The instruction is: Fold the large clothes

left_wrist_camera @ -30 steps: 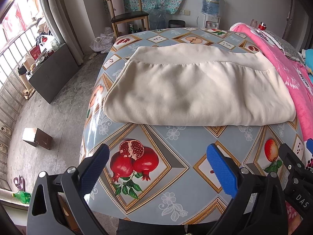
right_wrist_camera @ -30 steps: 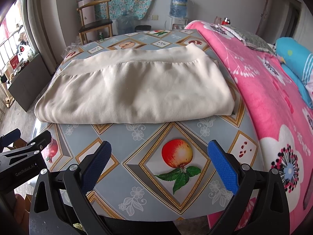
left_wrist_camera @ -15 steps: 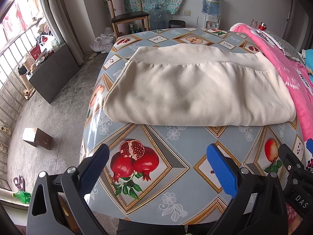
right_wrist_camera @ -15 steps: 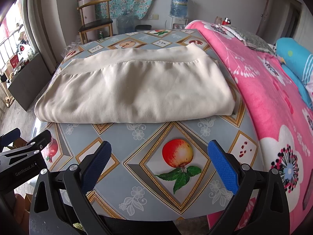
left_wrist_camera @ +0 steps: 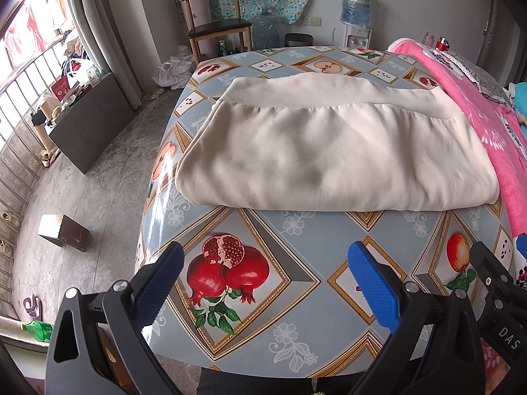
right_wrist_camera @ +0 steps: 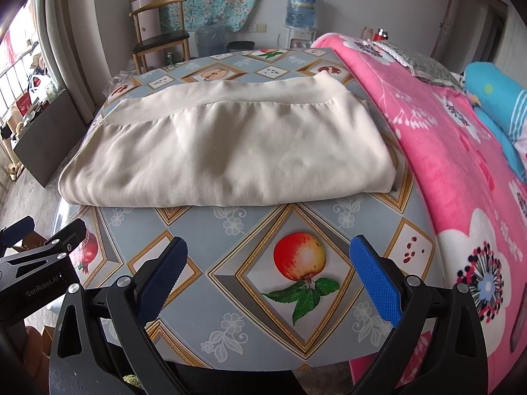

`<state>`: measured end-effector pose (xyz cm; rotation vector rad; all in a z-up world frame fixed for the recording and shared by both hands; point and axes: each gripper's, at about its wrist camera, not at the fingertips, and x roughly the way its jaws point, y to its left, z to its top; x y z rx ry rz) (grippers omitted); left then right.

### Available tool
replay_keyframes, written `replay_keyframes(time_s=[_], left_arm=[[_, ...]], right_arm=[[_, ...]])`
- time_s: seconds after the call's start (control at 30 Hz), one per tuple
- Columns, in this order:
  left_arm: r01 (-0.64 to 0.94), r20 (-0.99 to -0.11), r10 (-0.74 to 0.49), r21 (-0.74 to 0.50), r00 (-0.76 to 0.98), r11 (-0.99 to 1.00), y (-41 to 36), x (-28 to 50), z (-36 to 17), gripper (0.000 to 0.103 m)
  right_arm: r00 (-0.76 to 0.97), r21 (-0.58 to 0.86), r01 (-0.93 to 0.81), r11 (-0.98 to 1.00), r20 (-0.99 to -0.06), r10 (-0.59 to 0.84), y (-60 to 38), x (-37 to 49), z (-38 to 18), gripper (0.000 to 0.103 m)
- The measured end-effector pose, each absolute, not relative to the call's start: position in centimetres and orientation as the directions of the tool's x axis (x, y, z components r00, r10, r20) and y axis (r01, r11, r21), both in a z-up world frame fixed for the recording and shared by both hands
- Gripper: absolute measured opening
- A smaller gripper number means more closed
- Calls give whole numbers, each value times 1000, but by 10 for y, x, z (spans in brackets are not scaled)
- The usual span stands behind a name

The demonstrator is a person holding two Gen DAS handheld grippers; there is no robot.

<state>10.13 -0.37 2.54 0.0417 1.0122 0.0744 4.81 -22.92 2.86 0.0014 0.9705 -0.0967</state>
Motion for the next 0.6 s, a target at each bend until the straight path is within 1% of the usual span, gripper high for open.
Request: replay_keyframes(time_s=[0.6], left_arm=[[-46, -844, 83, 69, 530, 997, -4, 100, 25, 98]], right_arm=[[559, -42, 81, 996, -825, -81, -229, 47, 29, 96]])
